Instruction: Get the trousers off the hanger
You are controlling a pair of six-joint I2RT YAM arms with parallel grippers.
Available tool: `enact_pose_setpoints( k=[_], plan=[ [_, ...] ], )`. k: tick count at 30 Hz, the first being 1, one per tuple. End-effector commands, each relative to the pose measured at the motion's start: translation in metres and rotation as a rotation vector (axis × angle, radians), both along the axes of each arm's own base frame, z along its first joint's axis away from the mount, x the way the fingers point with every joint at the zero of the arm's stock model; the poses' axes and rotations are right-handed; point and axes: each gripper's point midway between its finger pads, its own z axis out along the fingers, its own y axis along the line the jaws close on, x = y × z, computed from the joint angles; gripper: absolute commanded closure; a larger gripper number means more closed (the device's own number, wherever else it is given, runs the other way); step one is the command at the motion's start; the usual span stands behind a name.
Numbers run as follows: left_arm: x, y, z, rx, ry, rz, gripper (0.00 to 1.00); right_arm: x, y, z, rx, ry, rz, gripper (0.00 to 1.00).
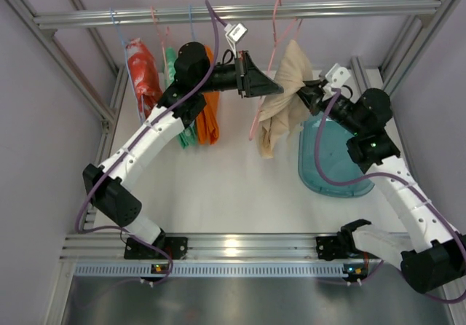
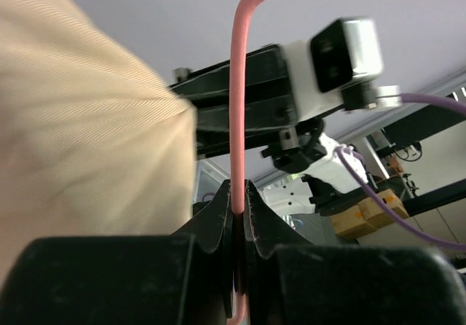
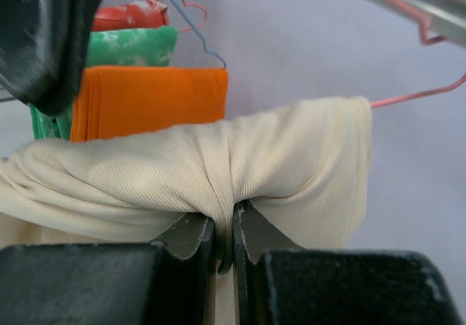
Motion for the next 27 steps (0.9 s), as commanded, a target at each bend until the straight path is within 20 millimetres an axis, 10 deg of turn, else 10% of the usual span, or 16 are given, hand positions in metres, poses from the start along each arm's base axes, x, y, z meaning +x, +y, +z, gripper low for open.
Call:
enact_pose_setpoints(
  k=[1, 13, 27],
  plan=[
    [-0.003, 0.013, 0.020, -0.025, -0.166, 0.073, 1.00, -0.028, -0.012, 0.065, 0.053, -0.133, 0.013, 1.00],
    [0.031, 0.028, -0.034, 0.170, -0.150, 0.302, 1.00, -0.045, -0.029, 0.112, 0.074, -0.191, -0.029, 1.00],
    [0.042, 0.042, -0.033, 0.201, -0.171, 0.361, 1.00, -0.048, -0.034, 0.078, -0.039, -0.103, -0.020, 0.95]
  ],
)
